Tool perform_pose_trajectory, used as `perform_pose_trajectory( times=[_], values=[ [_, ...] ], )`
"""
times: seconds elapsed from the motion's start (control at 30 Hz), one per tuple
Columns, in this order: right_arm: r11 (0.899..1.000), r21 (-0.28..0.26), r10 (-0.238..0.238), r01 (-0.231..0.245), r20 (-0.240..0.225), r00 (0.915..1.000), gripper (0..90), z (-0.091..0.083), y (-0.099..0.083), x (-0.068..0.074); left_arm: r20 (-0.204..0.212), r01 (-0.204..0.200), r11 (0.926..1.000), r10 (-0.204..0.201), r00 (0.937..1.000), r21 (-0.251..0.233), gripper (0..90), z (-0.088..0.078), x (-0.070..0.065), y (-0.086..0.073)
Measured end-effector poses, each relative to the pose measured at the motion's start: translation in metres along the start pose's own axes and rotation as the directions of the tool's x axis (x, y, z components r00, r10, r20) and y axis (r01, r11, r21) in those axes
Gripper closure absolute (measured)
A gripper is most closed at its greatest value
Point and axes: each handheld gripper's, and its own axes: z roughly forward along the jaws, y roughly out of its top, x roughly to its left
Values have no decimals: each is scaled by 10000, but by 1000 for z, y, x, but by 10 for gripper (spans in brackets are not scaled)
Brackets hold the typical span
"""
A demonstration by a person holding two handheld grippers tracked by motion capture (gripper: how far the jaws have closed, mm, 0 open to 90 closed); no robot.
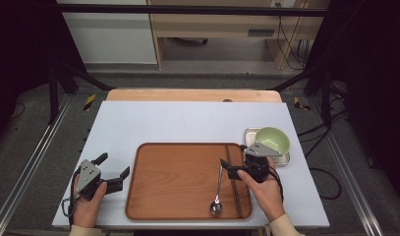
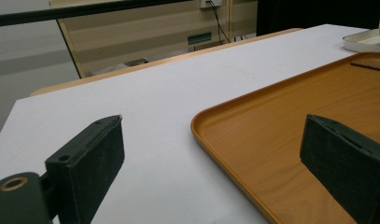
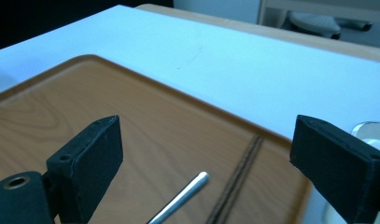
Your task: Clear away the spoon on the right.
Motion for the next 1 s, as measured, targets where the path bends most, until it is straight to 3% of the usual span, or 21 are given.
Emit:
perform_pose_trajectory(
  times=[0.13,0.23,0.33,0.63,1.0],
  values=[
    [9996,-298,36,-11,823,9966,101,-9,3,-9,-56,17,10000,-17,10000,-28,61,-1,0,0],
    [9994,-311,-72,128,1746,9846,102,-18,5,-18,-64,11,10000,-11,10000,-53,61,-2,0,1],
    [9988,-455,251,-153,2221,9747,93,-25,3,-31,-61,15,10000,-15,10000,-32,61,-1,0,1],
    [9946,-723,937,-751,3051,9477,89,-42,-2,-63,-68,-4,10000,4,10000,4,61,-1,-1,0],
    [9888,-596,1493,-1370,3608,9206,102,-50,-10,-82,-48,2,10000,-1,10000,21,61,0,-3,0]
  ],
)
